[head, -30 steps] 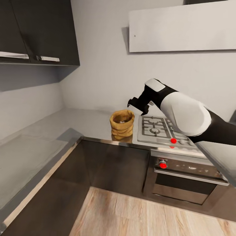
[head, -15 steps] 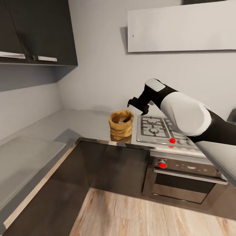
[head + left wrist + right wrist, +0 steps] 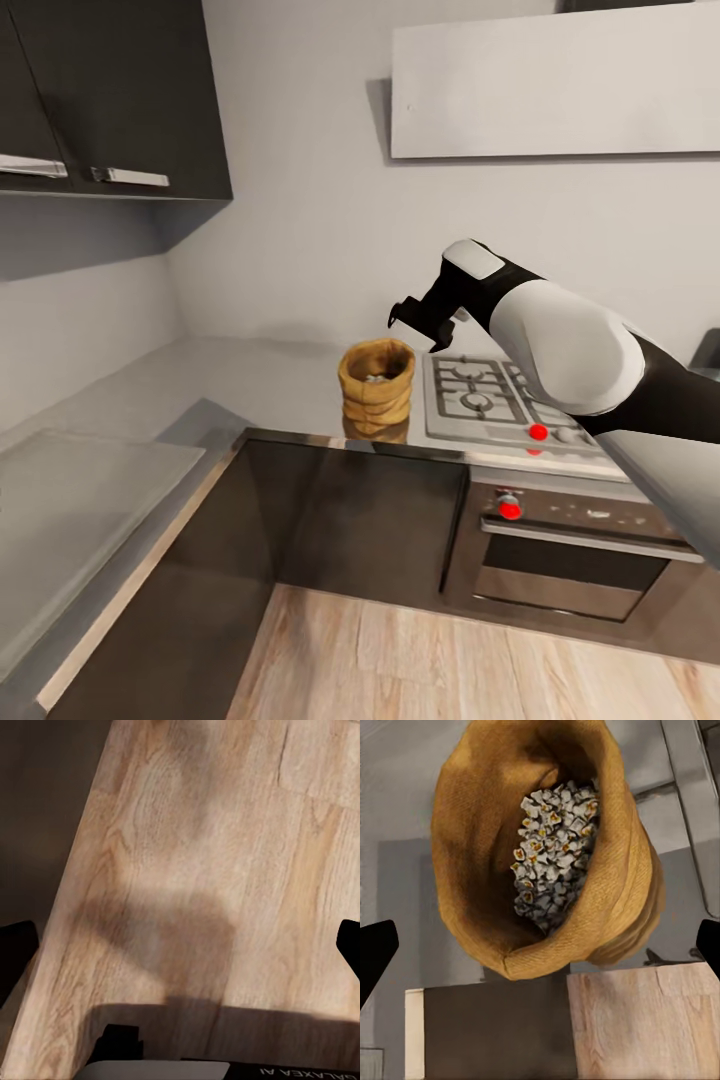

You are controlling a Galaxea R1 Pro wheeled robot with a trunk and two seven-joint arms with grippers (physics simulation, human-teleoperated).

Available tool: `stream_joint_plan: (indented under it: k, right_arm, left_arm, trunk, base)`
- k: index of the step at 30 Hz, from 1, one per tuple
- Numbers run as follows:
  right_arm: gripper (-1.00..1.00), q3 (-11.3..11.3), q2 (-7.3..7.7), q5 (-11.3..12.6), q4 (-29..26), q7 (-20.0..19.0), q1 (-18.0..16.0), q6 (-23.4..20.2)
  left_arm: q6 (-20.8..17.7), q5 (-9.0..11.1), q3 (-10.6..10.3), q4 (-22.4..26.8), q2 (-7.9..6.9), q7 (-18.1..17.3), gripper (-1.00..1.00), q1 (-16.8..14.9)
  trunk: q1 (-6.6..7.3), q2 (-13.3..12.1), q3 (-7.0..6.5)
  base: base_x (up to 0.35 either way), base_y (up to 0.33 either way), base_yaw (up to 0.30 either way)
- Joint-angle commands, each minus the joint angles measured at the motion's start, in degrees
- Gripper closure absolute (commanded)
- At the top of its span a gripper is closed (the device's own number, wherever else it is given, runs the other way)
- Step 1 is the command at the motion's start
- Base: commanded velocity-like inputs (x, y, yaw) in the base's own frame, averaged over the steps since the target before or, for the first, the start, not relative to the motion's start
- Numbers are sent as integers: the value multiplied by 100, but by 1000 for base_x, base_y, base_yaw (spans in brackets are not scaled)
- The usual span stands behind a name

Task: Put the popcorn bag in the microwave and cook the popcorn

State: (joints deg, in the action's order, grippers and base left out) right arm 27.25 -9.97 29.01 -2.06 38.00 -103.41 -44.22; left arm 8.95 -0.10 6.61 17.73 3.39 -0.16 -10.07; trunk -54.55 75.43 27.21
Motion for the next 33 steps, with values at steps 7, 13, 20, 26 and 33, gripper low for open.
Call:
stream_joint_plan:
  k: [7,13,20,26,33]
  right_arm:
    - [-100,-9,-3,53,-14,49,5,-17]
    - [-100,-9,-3,52,-14,56,6,-17]
    - [-100,-9,-3,52,-13,61,30,-12]
    - [-100,-9,-3,52,-14,66,43,-9]
    - [-100,-9,-3,52,-14,116,69,-8]
  left_arm:
    - [19,16,30,-6,4,-2,-100,-7]
    - [19,-5,26,-7,4,-2,-100,-4]
    - [19,-8,25,-5,4,-2,-100,-3]
    - [15,16,24,-7,4,-2,-100,-8]
    - [18,-7,24,-7,4,-2,-100,-3]
  trunk:
    - [0,3,6]
    - [0,3,6]
    - [0,3,6]
    - [0,3,6]
    - [0,3,6]
  base:
    - [138,17,0]
    - [132,0,0]
    - [8,0,0]
    - [117,0,0]
    - [37,0,0]
